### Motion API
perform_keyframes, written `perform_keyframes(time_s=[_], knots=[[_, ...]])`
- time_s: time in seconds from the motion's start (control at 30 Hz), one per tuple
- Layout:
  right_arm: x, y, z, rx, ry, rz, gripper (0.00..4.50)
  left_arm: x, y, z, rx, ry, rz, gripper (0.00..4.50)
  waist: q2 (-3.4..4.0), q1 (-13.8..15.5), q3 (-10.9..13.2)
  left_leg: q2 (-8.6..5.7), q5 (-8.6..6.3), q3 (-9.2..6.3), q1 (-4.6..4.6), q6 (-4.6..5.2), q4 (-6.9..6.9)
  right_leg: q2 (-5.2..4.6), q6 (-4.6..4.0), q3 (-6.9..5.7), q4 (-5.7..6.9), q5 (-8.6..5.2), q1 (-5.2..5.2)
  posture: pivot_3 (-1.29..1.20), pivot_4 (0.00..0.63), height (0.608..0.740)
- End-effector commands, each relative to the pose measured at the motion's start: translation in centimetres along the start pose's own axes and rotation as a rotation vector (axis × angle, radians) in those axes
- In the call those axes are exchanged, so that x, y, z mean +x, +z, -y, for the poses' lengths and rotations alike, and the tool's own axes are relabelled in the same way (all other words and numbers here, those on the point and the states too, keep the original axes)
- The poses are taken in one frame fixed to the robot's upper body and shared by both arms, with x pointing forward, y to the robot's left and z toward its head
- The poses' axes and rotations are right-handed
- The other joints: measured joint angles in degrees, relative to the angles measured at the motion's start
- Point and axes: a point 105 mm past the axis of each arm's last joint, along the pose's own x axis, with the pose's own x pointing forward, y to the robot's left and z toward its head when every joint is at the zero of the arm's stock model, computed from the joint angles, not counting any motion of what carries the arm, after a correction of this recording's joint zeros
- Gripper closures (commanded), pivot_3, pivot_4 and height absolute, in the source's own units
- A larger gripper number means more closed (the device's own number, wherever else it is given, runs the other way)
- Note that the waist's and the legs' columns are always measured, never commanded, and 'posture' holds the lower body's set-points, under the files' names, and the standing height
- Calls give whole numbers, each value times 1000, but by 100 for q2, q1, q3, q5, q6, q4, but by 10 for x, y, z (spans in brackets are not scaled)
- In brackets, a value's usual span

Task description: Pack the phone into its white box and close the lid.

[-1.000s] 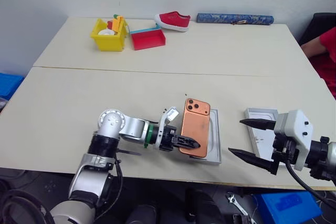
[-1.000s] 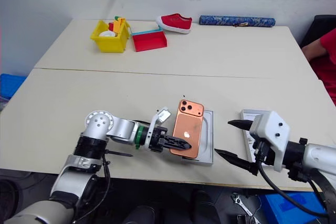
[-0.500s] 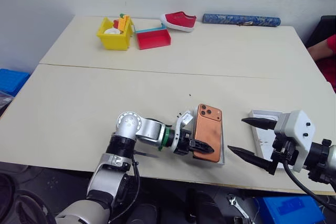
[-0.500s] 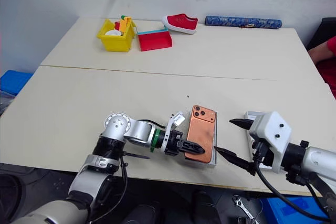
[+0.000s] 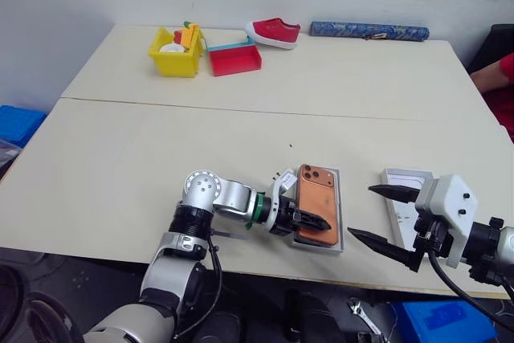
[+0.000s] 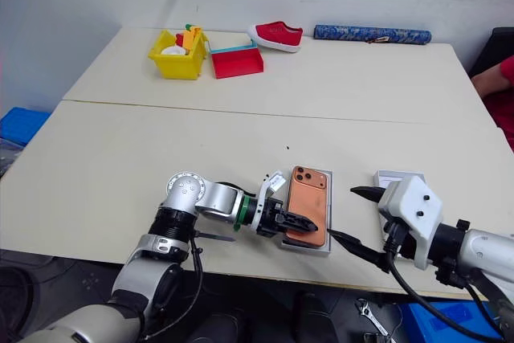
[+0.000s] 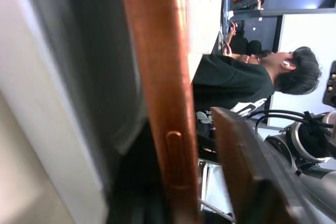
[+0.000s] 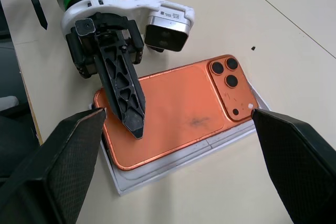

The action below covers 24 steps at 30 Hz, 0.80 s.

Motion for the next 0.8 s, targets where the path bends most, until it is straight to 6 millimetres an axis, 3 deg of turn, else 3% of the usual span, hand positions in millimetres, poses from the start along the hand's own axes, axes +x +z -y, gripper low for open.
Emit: perform_keyframes(time_s=[0.03,0.2,0.23,0.8], knots=[[-2,4,0,-34,-7,10,0,1,-1,10,37,-35,-23,1677,0,1,0,0,0,0,1,0,0,0,0,0,0,0,1,0,150,740],[-2,2,0,-30,-10,12,0,-4,1,19,75,-49,-44,176,0,-8,0,1,0,0,2,0,0,1,0,1,0,0,2,0,150,740],[-2,1,1,-30,-11,12,0,-5,2,19,80,-44,-48,80,0,-12,0,1,0,1,3,-1,0,1,0,1,1,0,2,0,150,740],[2,-5,2,-43,-24,32,0,-14,5,32,208,41,-128,80,-1,-50,1,1,1,1,6,-4,0,3,0,2,4,0,2,0,150,740]])
